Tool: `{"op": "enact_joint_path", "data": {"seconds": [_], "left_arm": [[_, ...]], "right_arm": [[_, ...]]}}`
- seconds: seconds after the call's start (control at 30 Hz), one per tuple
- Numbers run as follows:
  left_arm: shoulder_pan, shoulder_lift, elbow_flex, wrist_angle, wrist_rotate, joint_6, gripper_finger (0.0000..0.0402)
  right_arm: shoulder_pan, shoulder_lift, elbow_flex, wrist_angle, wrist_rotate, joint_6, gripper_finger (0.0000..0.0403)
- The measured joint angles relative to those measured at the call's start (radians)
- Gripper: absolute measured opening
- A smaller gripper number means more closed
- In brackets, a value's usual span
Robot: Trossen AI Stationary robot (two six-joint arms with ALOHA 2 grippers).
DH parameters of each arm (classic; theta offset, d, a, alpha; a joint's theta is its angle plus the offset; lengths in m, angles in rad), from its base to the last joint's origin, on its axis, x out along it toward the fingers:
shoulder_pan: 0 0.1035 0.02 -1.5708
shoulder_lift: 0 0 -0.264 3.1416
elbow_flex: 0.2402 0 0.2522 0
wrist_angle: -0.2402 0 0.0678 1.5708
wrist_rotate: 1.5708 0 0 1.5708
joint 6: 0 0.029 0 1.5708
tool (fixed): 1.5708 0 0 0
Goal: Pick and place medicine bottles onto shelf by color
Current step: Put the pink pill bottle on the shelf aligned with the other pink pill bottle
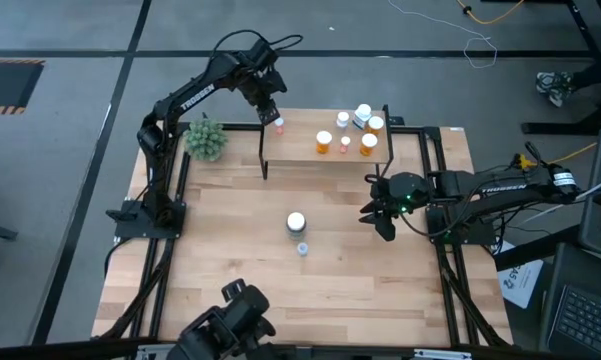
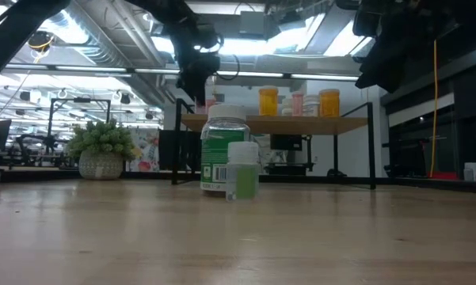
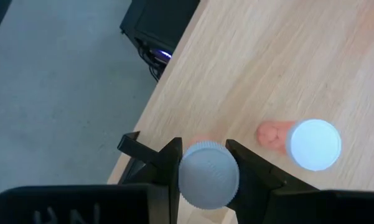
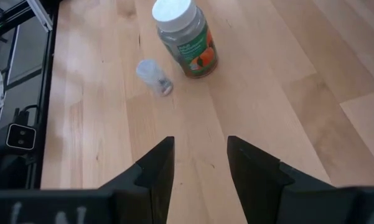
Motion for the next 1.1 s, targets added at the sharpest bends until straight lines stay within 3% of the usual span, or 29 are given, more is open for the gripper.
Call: {"op": "enact_joint_path", "data": {"seconds": [0.23, 1.1], "left_arm": [[0.0, 0.0, 0.0, -0.004, 0.0, -0.048, 0.0092], [-0.022, 0.012, -0.002, -0.027, -0.013, 0.007, 0.0092]], "right_arm": [[0.0, 0.0, 0.0, -0.002, 0.0, -0.003, 0.0152], [0.0, 0.0, 0.001, -0.001, 0.0, -0.026, 0.0152]]}}
